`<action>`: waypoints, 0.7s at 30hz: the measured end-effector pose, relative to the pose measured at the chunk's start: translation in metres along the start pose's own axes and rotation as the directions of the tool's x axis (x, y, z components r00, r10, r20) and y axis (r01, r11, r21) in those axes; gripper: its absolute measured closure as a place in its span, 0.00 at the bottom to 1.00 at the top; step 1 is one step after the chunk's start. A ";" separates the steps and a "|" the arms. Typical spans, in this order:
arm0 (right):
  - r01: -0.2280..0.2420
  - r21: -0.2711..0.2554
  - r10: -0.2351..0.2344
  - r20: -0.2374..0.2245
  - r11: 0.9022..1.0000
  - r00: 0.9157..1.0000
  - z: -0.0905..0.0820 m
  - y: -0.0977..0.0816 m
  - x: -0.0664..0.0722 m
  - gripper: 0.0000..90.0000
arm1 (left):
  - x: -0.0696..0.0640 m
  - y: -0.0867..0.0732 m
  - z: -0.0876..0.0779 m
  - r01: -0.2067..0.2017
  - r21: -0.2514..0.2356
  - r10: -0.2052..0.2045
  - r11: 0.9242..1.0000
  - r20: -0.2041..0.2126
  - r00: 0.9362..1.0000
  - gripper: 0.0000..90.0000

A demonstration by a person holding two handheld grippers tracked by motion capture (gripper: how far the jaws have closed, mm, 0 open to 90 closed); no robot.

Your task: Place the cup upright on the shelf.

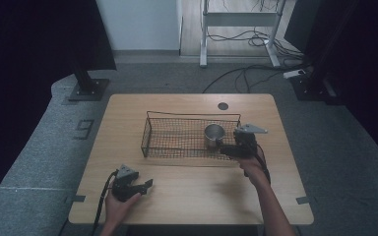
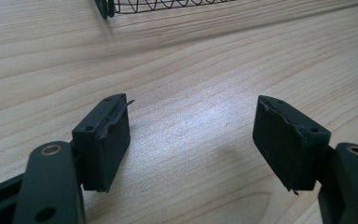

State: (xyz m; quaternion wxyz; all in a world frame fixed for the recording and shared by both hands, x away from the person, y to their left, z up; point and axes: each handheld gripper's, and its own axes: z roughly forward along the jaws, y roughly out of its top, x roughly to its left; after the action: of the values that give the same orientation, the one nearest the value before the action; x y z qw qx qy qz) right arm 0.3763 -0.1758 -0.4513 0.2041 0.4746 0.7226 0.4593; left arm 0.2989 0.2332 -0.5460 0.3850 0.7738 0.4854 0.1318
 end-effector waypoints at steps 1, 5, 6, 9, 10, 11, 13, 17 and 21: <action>0.001 -0.004 -0.001 0.000 1.000 1.000 -0.004 -0.002 0.000 0.20 | 0.000 0.000 0.000 0.000 0.000 0.000 1.000 0.000 1.000 0.30; 0.016 -0.030 -0.016 0.002 0.999 1.000 -0.016 -0.014 0.002 0.21 | 0.000 0.000 0.000 -0.001 0.001 0.001 1.000 -0.001 1.000 0.30; 0.018 -0.034 -0.018 0.002 0.999 1.000 -0.018 -0.018 0.003 0.21 | 0.000 0.000 0.000 -0.001 0.001 0.001 1.000 -0.001 1.000 0.30; 0.022 -0.038 -0.022 0.000 0.999 1.000 -0.023 -0.030 0.004 0.21 | 0.000 0.000 0.000 -0.001 0.001 0.001 1.000 -0.001 1.000 0.30; 0.023 -0.036 -0.023 0.002 0.999 1.000 -0.025 -0.035 0.004 0.21 | 0.000 0.000 0.000 -0.001 0.001 0.001 1.000 -0.002 1.000 0.30; 0.023 -0.037 -0.023 0.002 0.999 1.000 -0.026 -0.039 0.004 0.21 | 0.000 0.000 0.000 -0.001 0.001 0.001 1.000 -0.002 1.000 0.30; 0.027 -0.032 -0.027 0.007 0.999 1.000 -0.028 -0.048 0.004 0.21 | 0.000 0.000 0.000 -0.002 0.001 0.002 1.000 -0.002 1.000 0.30; 0.020 -0.025 -0.020 0.005 0.999 1.000 -0.033 -0.065 0.003 0.21 | 0.000 0.000 0.000 -0.002 0.001 0.002 1.000 -0.002 1.000 0.30; 0.004 -0.021 -0.004 0.012 1.000 1.000 -0.036 -0.079 -0.001 0.21 | -0.001 0.000 0.000 -0.003 0.001 0.003 1.000 -0.004 1.000 0.30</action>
State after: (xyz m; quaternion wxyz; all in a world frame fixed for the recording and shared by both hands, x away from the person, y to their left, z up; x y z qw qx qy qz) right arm 0.3112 -0.2037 -0.5013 0.2141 0.4737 0.7174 0.4638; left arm 0.2988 0.2327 -0.5460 0.3835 0.7745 0.4852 0.1333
